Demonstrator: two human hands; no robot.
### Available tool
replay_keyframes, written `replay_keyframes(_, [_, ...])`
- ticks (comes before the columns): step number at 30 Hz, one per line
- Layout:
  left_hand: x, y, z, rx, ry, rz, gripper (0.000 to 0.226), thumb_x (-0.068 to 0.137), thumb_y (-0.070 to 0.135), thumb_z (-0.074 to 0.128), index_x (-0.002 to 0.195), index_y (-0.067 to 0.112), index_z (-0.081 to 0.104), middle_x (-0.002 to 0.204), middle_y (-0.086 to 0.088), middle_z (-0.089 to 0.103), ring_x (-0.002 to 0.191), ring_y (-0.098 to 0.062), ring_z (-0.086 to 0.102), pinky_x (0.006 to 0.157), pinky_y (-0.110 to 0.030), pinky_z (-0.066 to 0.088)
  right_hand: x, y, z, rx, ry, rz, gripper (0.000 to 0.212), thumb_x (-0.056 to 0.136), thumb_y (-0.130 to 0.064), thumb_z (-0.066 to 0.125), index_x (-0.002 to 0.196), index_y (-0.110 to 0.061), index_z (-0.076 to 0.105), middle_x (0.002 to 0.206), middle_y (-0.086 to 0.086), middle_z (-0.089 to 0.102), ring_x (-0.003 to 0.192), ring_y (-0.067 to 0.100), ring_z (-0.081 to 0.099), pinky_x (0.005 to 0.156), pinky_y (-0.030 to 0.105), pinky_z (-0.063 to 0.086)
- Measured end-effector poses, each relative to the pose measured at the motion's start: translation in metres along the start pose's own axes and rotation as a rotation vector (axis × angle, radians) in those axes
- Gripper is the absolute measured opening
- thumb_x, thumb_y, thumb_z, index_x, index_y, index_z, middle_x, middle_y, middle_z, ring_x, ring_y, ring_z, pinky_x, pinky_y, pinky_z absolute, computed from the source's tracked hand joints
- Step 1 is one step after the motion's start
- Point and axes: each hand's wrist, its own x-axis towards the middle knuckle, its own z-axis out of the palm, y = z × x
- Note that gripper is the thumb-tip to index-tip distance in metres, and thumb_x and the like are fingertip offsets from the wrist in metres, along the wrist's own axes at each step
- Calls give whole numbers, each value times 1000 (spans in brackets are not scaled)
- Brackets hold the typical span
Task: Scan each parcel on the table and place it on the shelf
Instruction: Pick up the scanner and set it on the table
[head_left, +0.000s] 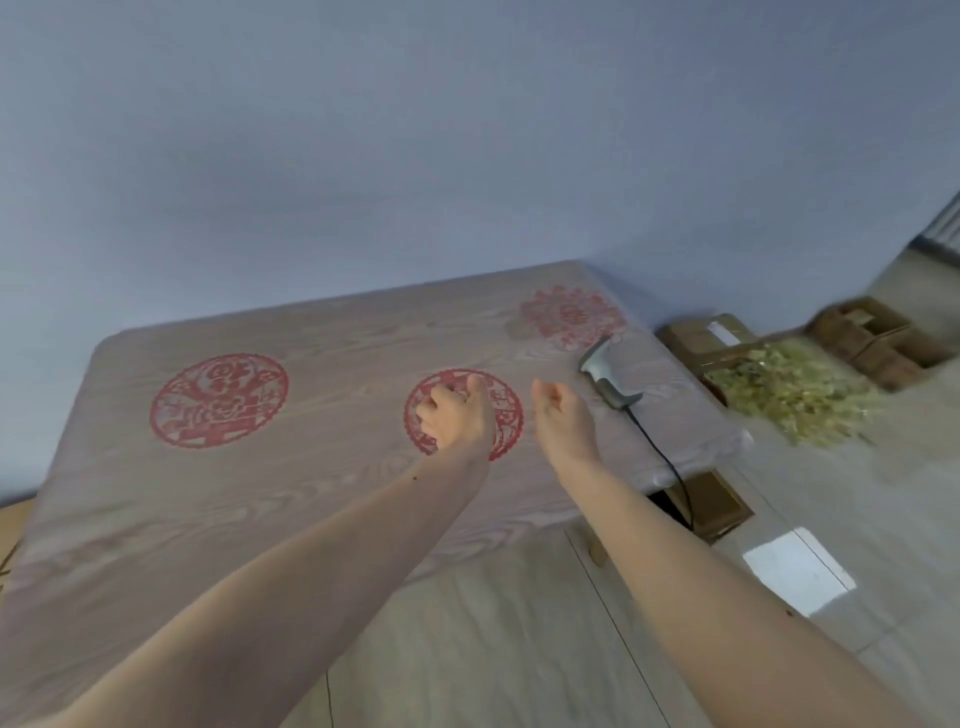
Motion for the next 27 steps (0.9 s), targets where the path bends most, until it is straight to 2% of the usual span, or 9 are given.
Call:
replay_keyframes(4, [-7,11,64,51,-118,-5,55,99,42,45,140,6,42,146,-16,31,134,-35,31,106,-44,31,36,33,-47,3,40,58,37,103,-35,43,119,-7,60,114,10,64,112,29,57,83,29,37])
replay_keyframes(10, [19,20,149,56,-263,-45,57,97,43,47,143,9,40,148,-10,30,129,-30,39,106,-49,38,105,75,-88,-4,43,152,37,103,-36,43,123,-8,57,113,6,62,100,22,56,83,32,41])
replay_keyframes(14, [58,23,204,44,-319,-58,59,97,42,45,137,-2,49,142,-27,44,118,-39,54,95,-46,46,161,104,-100,-39,32,213,41,99,-39,49,122,-7,58,117,10,64,105,27,60,94,44,49])
replay_keyframes(16, [77,24,227,37,-350,-82,59,99,40,45,139,-3,46,137,-26,50,116,-37,56,92,-45,48,187,116,-103,-55,19,243,41,97,-39,54,124,-8,57,118,9,63,107,26,60,97,46,49])
replay_keyframes(18, [95,26,247,38,-372,-114,52,100,38,46,138,1,50,130,-22,57,102,-29,58,85,-37,45,214,128,-103,-77,-5,265,44,97,-38,57,129,-8,55,124,8,61,112,25,58,98,42,48])
replay_keyframes(20, [113,26,266,32,-387,-142,40,101,37,45,123,6,58,102,-11,63,72,-16,45,69,-31,38,238,139,-103,-106,-24,284,45,98,-36,57,132,-7,54,130,9,59,117,25,56,98,38,45])
replay_keyframes(22, [128,24,283,34,-382,-171,24,101,34,46,87,17,57,74,0,44,60,-11,32,57,-27,30,261,151,-101,-117,-48,304,47,99,-34,56,135,-5,52,136,11,56,122,27,54,99,37,42])
replay_keyframes(25, [144,19,307,22,-397,-190,35,96,22,53,68,28,33,71,4,33,61,-10,30,55,-26,25,289,169,-96,-127,-95,346,53,98,-35,56,141,-5,47,142,11,53,128,27,52,104,38,41])
replay_keyframes(27, [154,13,324,37,-417,-204,34,92,19,56,67,27,34,74,0,35,66,-14,32,58,-28,26,305,183,-93,-152,-133,351,54,98,-37,56,140,-5,47,142,12,53,128,28,52,106,39,42])
